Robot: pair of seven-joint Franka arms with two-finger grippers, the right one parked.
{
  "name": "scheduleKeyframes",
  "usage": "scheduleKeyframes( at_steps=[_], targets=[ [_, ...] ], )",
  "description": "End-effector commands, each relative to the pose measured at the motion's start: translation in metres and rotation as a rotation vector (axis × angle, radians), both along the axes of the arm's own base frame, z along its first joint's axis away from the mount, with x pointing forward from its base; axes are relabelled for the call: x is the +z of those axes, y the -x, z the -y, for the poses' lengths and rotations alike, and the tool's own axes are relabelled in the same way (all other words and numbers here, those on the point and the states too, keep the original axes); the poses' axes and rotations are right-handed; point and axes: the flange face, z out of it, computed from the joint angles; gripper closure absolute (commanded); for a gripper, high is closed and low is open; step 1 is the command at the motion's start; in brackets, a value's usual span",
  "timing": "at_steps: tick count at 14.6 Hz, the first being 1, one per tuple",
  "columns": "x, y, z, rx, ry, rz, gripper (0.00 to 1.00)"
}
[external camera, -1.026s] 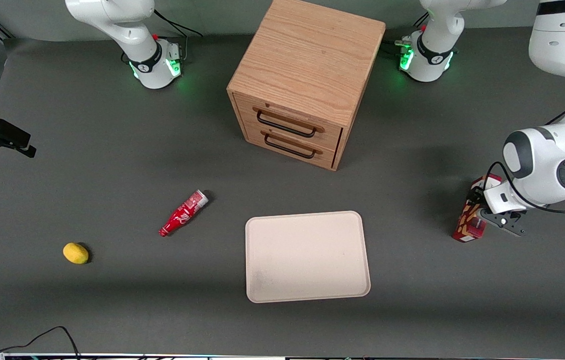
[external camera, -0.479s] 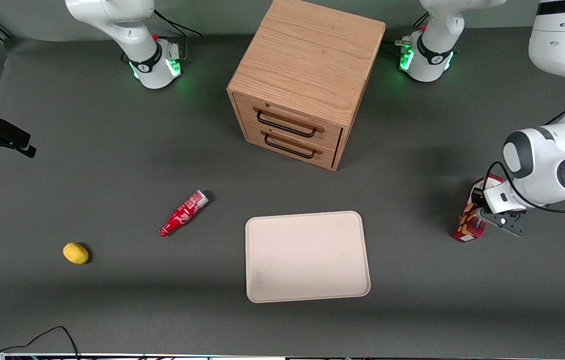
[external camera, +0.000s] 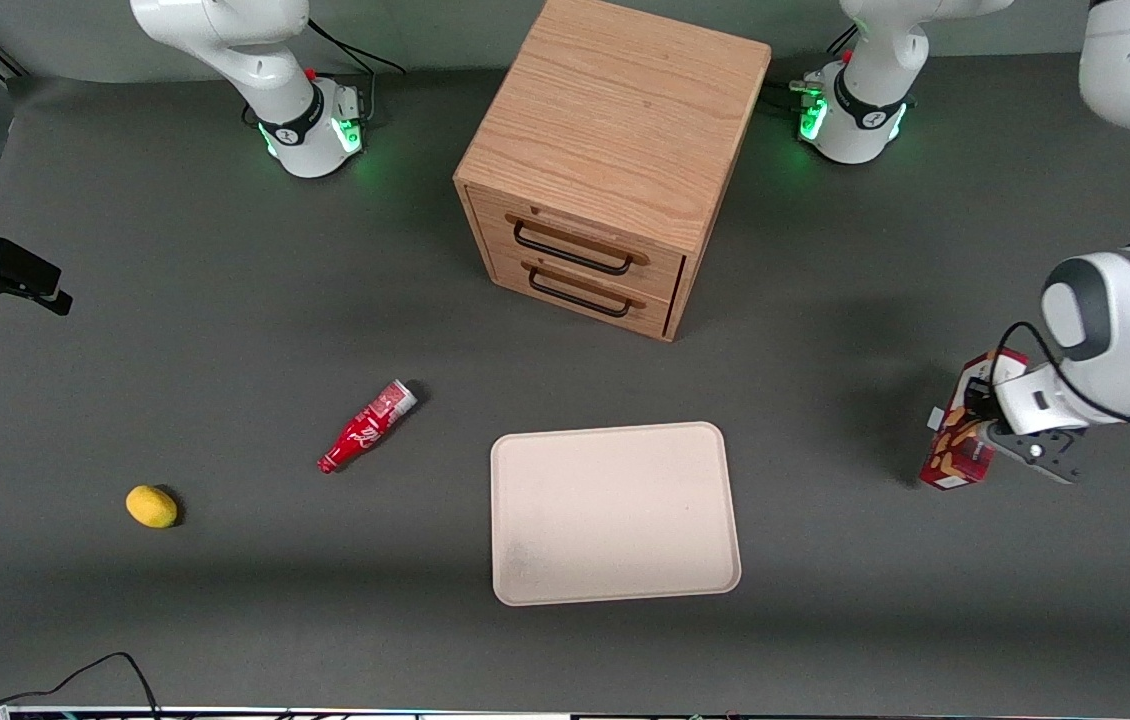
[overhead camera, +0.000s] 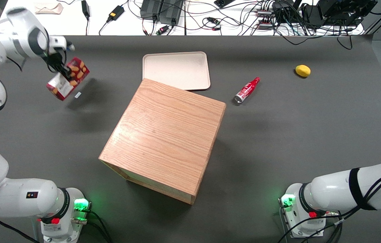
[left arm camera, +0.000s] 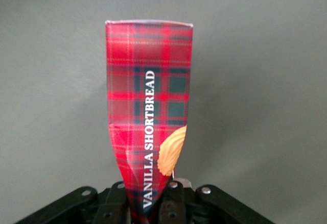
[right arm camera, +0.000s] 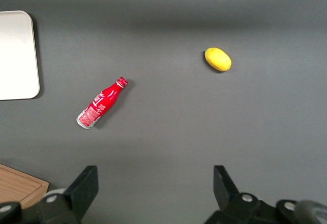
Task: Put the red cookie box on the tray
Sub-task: 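Lift the box upright and carry it toward the cream tray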
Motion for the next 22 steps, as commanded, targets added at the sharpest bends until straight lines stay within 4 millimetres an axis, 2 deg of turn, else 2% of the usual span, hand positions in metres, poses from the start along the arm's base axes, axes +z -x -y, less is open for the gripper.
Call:
scheduleKeyframes(
  at_steps=[1, 4, 6, 9, 12, 13, 15, 17, 20, 22],
  targets=[
    [0.105, -0.004, 0.005, 0.062, 0.021, -0.027, 1.0],
    [0.196, -0.001, 0.014, 0.151, 0.017, -0.081, 1.0],
    [0.237, 0.003, 0.03, 0.234, 0.009, -0.09, 1.0],
    [0.266, 0.006, 0.101, 0.347, 0.01, -0.092, 1.0],
    [0.271, 0.014, 0.18, 0.438, 0.021, -0.1, 1.0],
    [0.267, 0.014, 0.204, 0.458, 0.027, -0.106, 1.0],
    [0.248, 0.001, 0.243, 0.525, 0.071, -0.067, 1.0],
    [0.203, -0.013, 0.288, 0.563, 0.082, -0.062, 1.0],
    [0.146, -0.03, 0.325, 0.603, 0.081, -0.009, 1.0],
    [0.103, -0.045, 0.34, 0.631, 0.084, 0.035, 1.0]
  ],
)
